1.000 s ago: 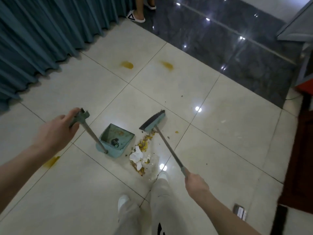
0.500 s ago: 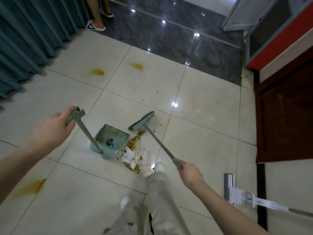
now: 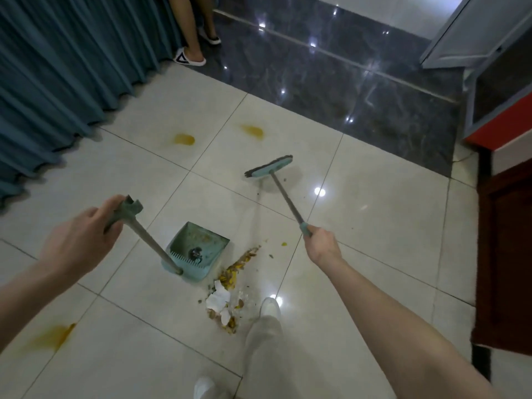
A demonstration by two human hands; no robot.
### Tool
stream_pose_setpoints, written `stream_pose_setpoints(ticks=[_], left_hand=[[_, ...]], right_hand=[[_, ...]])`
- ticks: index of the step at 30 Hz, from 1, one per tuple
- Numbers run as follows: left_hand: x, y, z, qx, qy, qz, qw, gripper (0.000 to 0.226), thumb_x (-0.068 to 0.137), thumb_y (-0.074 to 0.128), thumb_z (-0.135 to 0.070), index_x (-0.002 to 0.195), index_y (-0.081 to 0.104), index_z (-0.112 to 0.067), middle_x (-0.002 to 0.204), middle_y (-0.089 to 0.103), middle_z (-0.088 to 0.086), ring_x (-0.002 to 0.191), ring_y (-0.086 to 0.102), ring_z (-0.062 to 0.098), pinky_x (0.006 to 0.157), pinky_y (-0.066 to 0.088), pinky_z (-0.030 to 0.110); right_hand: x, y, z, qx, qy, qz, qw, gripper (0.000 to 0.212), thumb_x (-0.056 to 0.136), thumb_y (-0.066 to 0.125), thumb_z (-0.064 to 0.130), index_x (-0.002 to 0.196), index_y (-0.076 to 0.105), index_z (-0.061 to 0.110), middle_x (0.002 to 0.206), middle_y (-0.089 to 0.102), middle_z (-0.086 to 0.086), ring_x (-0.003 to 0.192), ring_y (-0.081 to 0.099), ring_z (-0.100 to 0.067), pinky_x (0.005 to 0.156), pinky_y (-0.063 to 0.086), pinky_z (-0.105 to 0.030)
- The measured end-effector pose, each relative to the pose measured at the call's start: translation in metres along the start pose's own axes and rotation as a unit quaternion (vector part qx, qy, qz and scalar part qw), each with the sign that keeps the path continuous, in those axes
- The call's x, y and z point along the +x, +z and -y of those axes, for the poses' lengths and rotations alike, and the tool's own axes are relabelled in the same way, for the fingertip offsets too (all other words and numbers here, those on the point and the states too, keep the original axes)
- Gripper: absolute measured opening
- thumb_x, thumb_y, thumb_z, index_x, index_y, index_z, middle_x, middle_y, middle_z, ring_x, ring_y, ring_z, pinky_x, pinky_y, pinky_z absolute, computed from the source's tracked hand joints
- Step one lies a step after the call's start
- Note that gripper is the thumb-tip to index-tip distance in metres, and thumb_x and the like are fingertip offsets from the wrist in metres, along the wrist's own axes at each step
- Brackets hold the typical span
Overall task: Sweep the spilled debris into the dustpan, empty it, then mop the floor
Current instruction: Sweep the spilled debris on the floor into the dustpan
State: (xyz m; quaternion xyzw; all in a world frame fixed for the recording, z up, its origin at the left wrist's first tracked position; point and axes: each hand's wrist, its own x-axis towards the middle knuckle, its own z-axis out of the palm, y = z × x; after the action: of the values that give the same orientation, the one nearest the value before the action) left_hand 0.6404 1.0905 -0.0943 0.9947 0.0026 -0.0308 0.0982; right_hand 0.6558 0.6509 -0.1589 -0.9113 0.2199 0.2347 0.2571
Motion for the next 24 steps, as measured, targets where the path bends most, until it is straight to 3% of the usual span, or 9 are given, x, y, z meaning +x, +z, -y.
stream_pose_setpoints(ticks=[5,9,12,15,20,24], left_hand=[[0.045,0.015,-0.016,0.021,-0.002,-0.008,1.0,0.051,0.088,0.061,-0.017,0.135,0.042,-0.02,0.092,0.062,0.02,0.062,0.058,0.033,0.05,0.051,0.044],[0.065,0.024,-0.035,0.049,-0.016,-0.002,0.999,0.049,0.09,0.06,-0.018,0.135,0.042,-0.019,0.096,0.063,0.019,0.064,0.059,0.034,0.048,0.048,0.037],[0.077,0.032,-0.037,0.046,-0.018,0.009,0.999,0.049,0.091,0.057,-0.022,0.136,0.04,-0.021,0.098,0.062,0.019,0.061,0.058,0.032,0.049,0.053,0.04],[0.084,0.039,-0.041,0.027,0.01,0.016,0.999,0.049,0.09,0.061,-0.012,0.135,0.042,-0.015,0.093,0.061,0.023,0.062,0.057,0.034,0.052,0.052,0.045],[0.085,0.035,-0.036,0.034,-0.011,0.012,0.999,0.045,0.094,0.055,-0.021,0.136,0.04,-0.02,0.095,0.062,0.02,0.06,0.054,0.025,0.044,0.041,0.03],[0.074,0.035,-0.02,0.016,-0.026,0.023,0.999,0.043,0.097,0.048,-0.026,0.138,0.036,-0.022,0.101,0.063,0.019,0.064,0.054,0.025,0.05,0.043,0.033]], right_hand=[[0.1,-0.003,0.032,0.043,0.008,0.02,0.999,0.035,0.101,0.042,0.023,0.133,0.057,0.02,0.114,0.062,-0.017,0.09,0.061,-0.032,0.063,0.049,-0.026],[0.128,0.018,0.035,0.0,0.012,0.064,0.998,0.038,0.098,0.041,0.016,0.132,0.056,0.017,0.116,0.062,-0.015,0.102,0.062,-0.033,0.076,0.053,-0.033],[0.118,0.039,0.027,-0.051,0.006,0.085,0.995,0.042,0.097,0.034,0.009,0.136,0.049,0.018,0.111,0.062,-0.014,0.098,0.062,-0.031,0.069,0.047,-0.031],[0.095,0.054,0.021,-0.091,0.008,0.092,0.992,0.046,0.098,0.032,0.008,0.141,0.04,0.019,0.114,0.062,-0.013,0.101,0.062,-0.03,0.076,0.051,-0.036],[0.047,0.069,0.023,-0.126,0.026,0.103,0.986,0.048,0.098,0.033,0.008,0.143,0.036,0.022,0.108,0.061,-0.009,0.097,0.062,-0.027,0.073,0.05,-0.036],[-0.005,0.083,0.016,-0.13,0.064,0.109,0.983,0.045,0.097,0.033,0.009,0.14,0.041,0.022,0.1,0.057,-0.005,0.094,0.061,-0.026,0.066,0.045,-0.032]])
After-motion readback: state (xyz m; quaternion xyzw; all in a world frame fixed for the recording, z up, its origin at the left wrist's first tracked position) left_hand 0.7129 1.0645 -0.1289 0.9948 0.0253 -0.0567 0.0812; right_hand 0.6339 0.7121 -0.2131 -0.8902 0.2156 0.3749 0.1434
